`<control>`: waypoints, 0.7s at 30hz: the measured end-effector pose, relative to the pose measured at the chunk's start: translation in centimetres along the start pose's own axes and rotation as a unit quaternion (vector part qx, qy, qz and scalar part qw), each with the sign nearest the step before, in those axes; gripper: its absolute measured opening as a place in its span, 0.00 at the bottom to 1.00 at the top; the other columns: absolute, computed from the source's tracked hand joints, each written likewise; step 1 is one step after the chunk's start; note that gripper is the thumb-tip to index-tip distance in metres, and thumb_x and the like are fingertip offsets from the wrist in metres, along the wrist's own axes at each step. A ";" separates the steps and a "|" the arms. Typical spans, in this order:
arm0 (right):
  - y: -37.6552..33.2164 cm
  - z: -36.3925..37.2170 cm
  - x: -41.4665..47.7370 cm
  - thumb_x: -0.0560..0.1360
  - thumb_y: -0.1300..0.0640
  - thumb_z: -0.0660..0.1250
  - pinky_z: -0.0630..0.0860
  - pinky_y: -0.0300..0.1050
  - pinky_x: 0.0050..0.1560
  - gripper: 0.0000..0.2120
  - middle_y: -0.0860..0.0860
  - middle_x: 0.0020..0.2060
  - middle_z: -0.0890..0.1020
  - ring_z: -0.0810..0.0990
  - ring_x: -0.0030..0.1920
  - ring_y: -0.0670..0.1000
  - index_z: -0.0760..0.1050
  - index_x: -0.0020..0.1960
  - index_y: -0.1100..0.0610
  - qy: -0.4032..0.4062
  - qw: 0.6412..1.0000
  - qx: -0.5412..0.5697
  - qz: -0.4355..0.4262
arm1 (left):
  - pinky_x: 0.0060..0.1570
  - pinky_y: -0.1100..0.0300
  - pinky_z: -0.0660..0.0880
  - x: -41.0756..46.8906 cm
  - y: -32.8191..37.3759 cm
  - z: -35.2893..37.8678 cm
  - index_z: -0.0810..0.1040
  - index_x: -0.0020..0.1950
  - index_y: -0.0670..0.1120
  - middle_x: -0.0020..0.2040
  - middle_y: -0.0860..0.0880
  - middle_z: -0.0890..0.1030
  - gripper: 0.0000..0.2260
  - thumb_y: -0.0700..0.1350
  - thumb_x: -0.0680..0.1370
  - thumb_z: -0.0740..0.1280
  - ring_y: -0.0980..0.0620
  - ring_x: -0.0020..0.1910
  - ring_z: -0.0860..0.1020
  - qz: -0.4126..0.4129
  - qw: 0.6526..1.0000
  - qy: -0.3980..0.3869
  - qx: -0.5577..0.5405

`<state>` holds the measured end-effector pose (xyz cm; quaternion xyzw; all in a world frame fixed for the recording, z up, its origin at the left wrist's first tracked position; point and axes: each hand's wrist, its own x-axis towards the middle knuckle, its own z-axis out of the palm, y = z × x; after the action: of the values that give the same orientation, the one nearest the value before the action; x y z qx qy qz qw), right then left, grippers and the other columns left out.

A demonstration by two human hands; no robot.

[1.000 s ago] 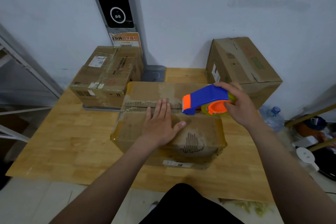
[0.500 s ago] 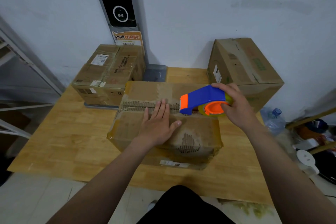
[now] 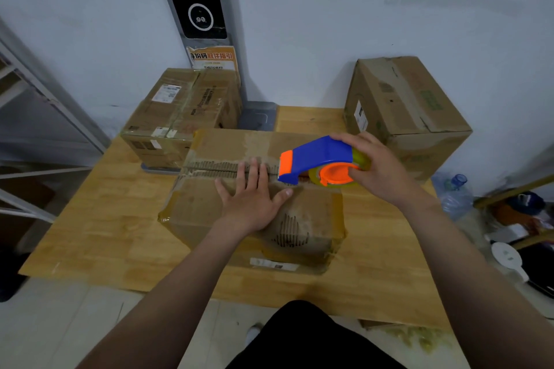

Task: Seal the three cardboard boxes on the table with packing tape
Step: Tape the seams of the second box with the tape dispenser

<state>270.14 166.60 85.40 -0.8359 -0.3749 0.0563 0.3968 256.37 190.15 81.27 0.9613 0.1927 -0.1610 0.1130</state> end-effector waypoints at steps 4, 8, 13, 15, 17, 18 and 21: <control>0.2 -1.2 -0.1 0.71 0.67 0.71 0.74 0.45 0.43 0.39 0.41 0.53 0.71 0.75 0.49 0.43 0.68 0.72 0.33 -0.027 0.999 -0.029 -0.008 | 0.68 0.24 0.33 -0.1 -0.1 0.1 0.34 0.82 0.51 0.81 0.53 0.28 0.42 0.75 0.77 0.39 0.49 0.79 0.28 -0.002 1.000 -0.003 -0.008; 0.7 -2.1 -0.7 0.70 0.67 0.71 0.75 0.50 0.44 0.41 0.42 0.52 0.71 0.75 0.49 0.44 0.67 0.72 0.31 -0.016 0.999 -0.043 -0.014 | 0.69 0.23 0.34 -0.3 -0.2 0.4 0.34 0.83 0.52 0.81 0.55 0.29 0.40 0.74 0.78 0.39 0.51 0.80 0.29 -0.006 1.000 0.011 -0.004; 3.7 -4.9 -3.0 0.68 0.72 0.71 0.76 0.57 0.51 0.41 0.50 0.55 0.75 0.76 0.53 0.51 0.71 0.72 0.37 0.034 0.999 -0.036 0.007 | 0.69 0.23 0.34 -0.3 0.0 0.3 0.33 0.82 0.53 0.80 0.56 0.28 0.41 0.74 0.77 0.39 0.51 0.79 0.29 -0.007 1.000 0.006 -0.006; 4.5 -4.9 -3.6 0.68 0.73 0.72 0.75 0.54 0.55 0.42 0.53 0.56 0.74 0.76 0.55 0.52 0.71 0.73 0.40 0.034 0.999 -0.035 -0.005 | 0.69 0.23 0.34 -0.3 0.3 0.3 0.33 0.82 0.53 0.80 0.56 0.28 0.41 0.75 0.77 0.39 0.51 0.79 0.29 -0.009 1.000 0.008 -0.008; 5.1 -4.4 -3.7 0.69 0.74 0.72 0.73 0.48 0.57 0.43 0.52 0.57 0.73 0.75 0.57 0.50 0.69 0.73 0.39 0.038 0.999 -0.029 -0.009 | 0.69 0.22 0.33 -0.3 0.5 0.3 0.34 0.82 0.53 0.81 0.56 0.29 0.42 0.75 0.76 0.39 0.51 0.80 0.30 -0.017 1.000 0.012 -0.009; 5.4 -4.2 -3.7 0.69 0.74 0.72 0.73 0.45 0.57 0.43 0.51 0.57 0.73 0.74 0.57 0.49 0.69 0.73 0.38 0.038 0.999 -0.026 -0.011 | 0.69 0.22 0.33 -0.3 0.6 0.3 0.34 0.82 0.53 0.81 0.56 0.29 0.42 0.75 0.76 0.39 0.51 0.80 0.30 -0.021 1.000 0.013 -0.011; 6.0 -3.8 -3.9 0.70 0.74 0.71 0.71 0.38 0.58 0.44 0.49 0.57 0.71 0.73 0.58 0.48 0.67 0.73 0.35 0.030 0.999 -0.023 -0.015 | 0.69 0.22 0.34 -0.5 0.8 0.2 0.34 0.83 0.53 0.81 0.56 0.30 0.42 0.76 0.75 0.39 0.50 0.80 0.30 -0.027 0.999 0.015 -0.014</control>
<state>272.34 159.22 82.94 -0.8405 -0.3765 0.0168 0.3893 256.26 189.18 81.39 0.9565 0.2221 -0.1466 0.1196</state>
